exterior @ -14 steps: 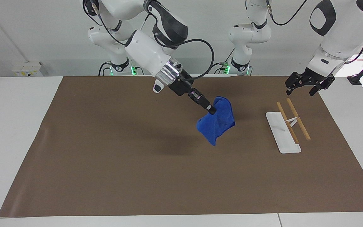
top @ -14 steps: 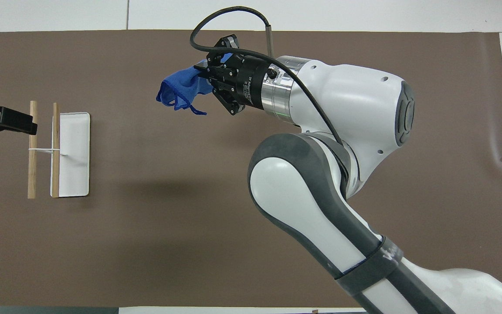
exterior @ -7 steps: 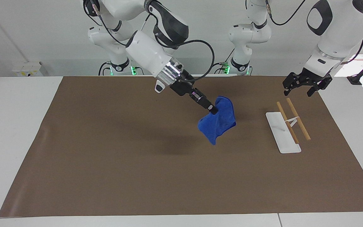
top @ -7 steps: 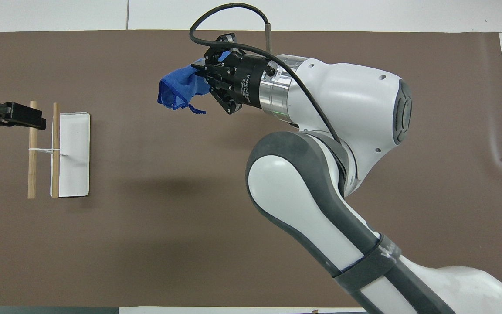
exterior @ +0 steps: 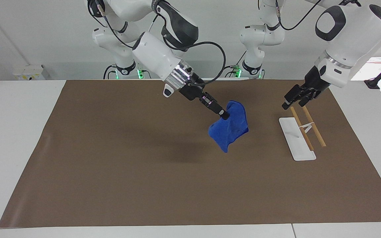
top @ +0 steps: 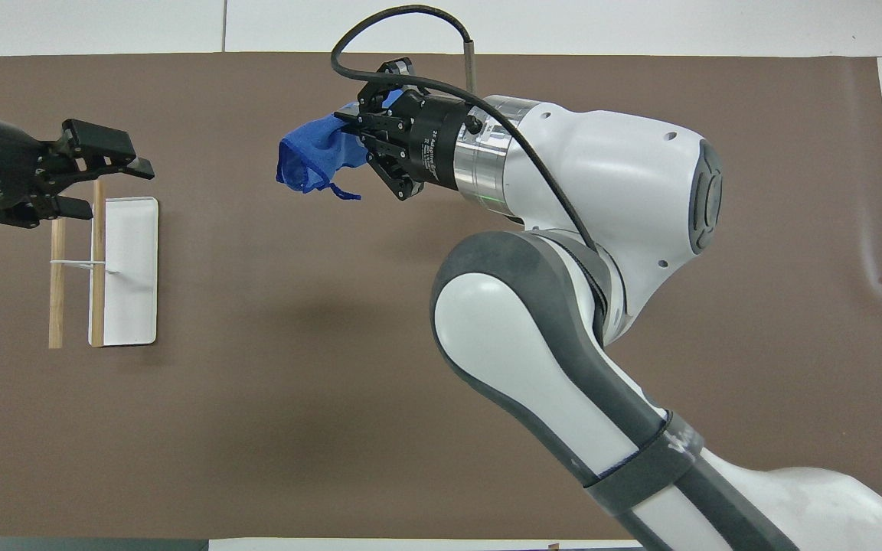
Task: Right arm passes towel to left arm to hang
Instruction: 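Hold the towel up while the left gripper reaches toward it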
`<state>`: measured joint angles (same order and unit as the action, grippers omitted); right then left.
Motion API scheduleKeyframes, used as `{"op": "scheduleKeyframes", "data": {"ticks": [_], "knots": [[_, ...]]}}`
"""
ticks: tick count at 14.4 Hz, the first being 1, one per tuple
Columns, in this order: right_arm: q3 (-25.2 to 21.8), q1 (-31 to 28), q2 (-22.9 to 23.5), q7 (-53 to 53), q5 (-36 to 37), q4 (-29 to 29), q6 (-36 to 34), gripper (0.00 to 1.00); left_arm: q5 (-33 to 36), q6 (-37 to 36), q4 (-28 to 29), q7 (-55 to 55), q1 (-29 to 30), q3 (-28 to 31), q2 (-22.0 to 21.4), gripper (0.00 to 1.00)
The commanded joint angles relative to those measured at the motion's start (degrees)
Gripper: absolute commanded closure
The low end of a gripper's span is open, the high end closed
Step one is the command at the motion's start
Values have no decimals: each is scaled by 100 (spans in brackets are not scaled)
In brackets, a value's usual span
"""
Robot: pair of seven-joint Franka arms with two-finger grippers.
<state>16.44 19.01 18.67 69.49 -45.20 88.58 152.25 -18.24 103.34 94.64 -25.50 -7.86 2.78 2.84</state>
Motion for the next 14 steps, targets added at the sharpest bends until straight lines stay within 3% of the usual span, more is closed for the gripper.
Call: {"op": "scheduleKeyframes", "data": {"ticks": [1,8,14], "knots": [[18,24,84,38,-103,-121,112,100,-162,780,465,-1531,-452,47,-63,0],[18,86,75,-6,-76,-121,112,100,-180,1416,740,-4785,-1050,38,155,0],[18,103,75,-23,-59,-104,112,100,-478,2040,854,-6396,-1280,29,507,0]]}}
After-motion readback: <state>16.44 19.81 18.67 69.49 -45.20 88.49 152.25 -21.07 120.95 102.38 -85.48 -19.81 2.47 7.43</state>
